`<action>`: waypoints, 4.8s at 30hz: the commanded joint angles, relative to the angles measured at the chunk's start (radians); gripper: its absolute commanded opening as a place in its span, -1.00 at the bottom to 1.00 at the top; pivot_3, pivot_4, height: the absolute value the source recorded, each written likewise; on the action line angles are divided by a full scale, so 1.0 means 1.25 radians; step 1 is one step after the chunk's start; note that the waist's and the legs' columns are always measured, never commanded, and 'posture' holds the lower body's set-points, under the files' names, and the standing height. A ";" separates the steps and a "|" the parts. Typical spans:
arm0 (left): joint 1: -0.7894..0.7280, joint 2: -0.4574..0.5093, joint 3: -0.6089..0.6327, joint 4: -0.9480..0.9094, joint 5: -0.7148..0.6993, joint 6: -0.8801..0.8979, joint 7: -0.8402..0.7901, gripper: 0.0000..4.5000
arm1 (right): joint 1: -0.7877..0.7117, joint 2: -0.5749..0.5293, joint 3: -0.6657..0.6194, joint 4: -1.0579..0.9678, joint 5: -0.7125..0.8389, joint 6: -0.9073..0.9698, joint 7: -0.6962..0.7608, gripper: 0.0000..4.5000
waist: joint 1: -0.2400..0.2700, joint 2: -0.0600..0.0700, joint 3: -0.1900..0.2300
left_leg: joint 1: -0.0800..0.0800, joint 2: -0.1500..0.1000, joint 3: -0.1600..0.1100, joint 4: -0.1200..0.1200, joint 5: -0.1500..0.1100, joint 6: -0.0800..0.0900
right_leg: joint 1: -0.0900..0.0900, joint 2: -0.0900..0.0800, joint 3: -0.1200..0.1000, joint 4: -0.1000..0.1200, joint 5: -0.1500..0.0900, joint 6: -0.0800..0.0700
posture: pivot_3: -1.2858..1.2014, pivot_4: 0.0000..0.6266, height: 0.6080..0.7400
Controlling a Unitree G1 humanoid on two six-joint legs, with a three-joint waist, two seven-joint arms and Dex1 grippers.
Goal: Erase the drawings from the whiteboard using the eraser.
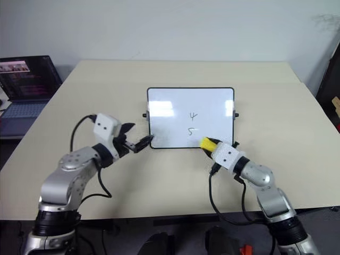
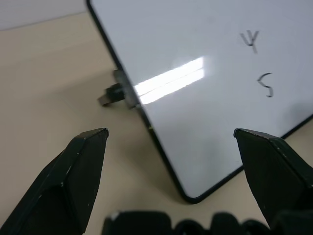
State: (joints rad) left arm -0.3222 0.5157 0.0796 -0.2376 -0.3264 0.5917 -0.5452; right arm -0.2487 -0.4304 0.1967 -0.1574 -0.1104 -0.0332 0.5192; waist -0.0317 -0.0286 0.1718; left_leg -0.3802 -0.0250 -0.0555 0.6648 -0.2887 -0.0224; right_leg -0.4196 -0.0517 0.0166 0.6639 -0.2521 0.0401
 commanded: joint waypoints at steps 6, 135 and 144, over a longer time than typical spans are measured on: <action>-0.040 0.013 -0.026 -0.026 -0.002 -0.003 -0.032 1.00 | -0.227 0.093 0.000 0.229 -0.075 -0.062 -0.134 -0.46 | 0.001 0.000 0.000 | 0.000 0.000 0.000 0.000 0.002 -0.003 | 0.000 0.000 0.000 0.000 0.000 0.000 | 0.03 -0.52 1.00; -0.046 -0.024 -0.055 -0.022 0.003 -0.037 -0.064 1.00 | -0.360 0.204 0.020 0.426 -0.125 0.030 -0.274 -0.47 | -0.003 0.000 0.000 | 0.010 0.002 -0.001 -0.004 0.000 0.000 | 0.010 0.002 0.000 -0.004 0.000 -0.001 | 0.03 -0.52 1.00; -0.042 -0.025 -0.054 -0.021 0.004 -0.040 -0.063 1.00 | -0.292 0.191 0.039 0.441 -0.125 0.069 -0.225 -0.47 | -0.003 0.000 0.000 | 0.012 0.001 -0.001 -0.003 0.000 0.000 | 0.012 0.001 0.000 -0.004 0.000 -0.001 | 0.03 -0.52 1.00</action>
State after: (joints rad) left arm -0.3656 0.4858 0.0057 -0.2419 -0.3143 0.5611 -0.6223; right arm -0.6373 -0.1816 0.2550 0.3680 -0.2687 0.0128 0.2276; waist -0.0350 -0.0288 0.1715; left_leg -0.3648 -0.0233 -0.0563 0.6608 -0.2892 -0.0222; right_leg -0.4042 -0.0500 0.0170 0.6596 -0.2522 0.0393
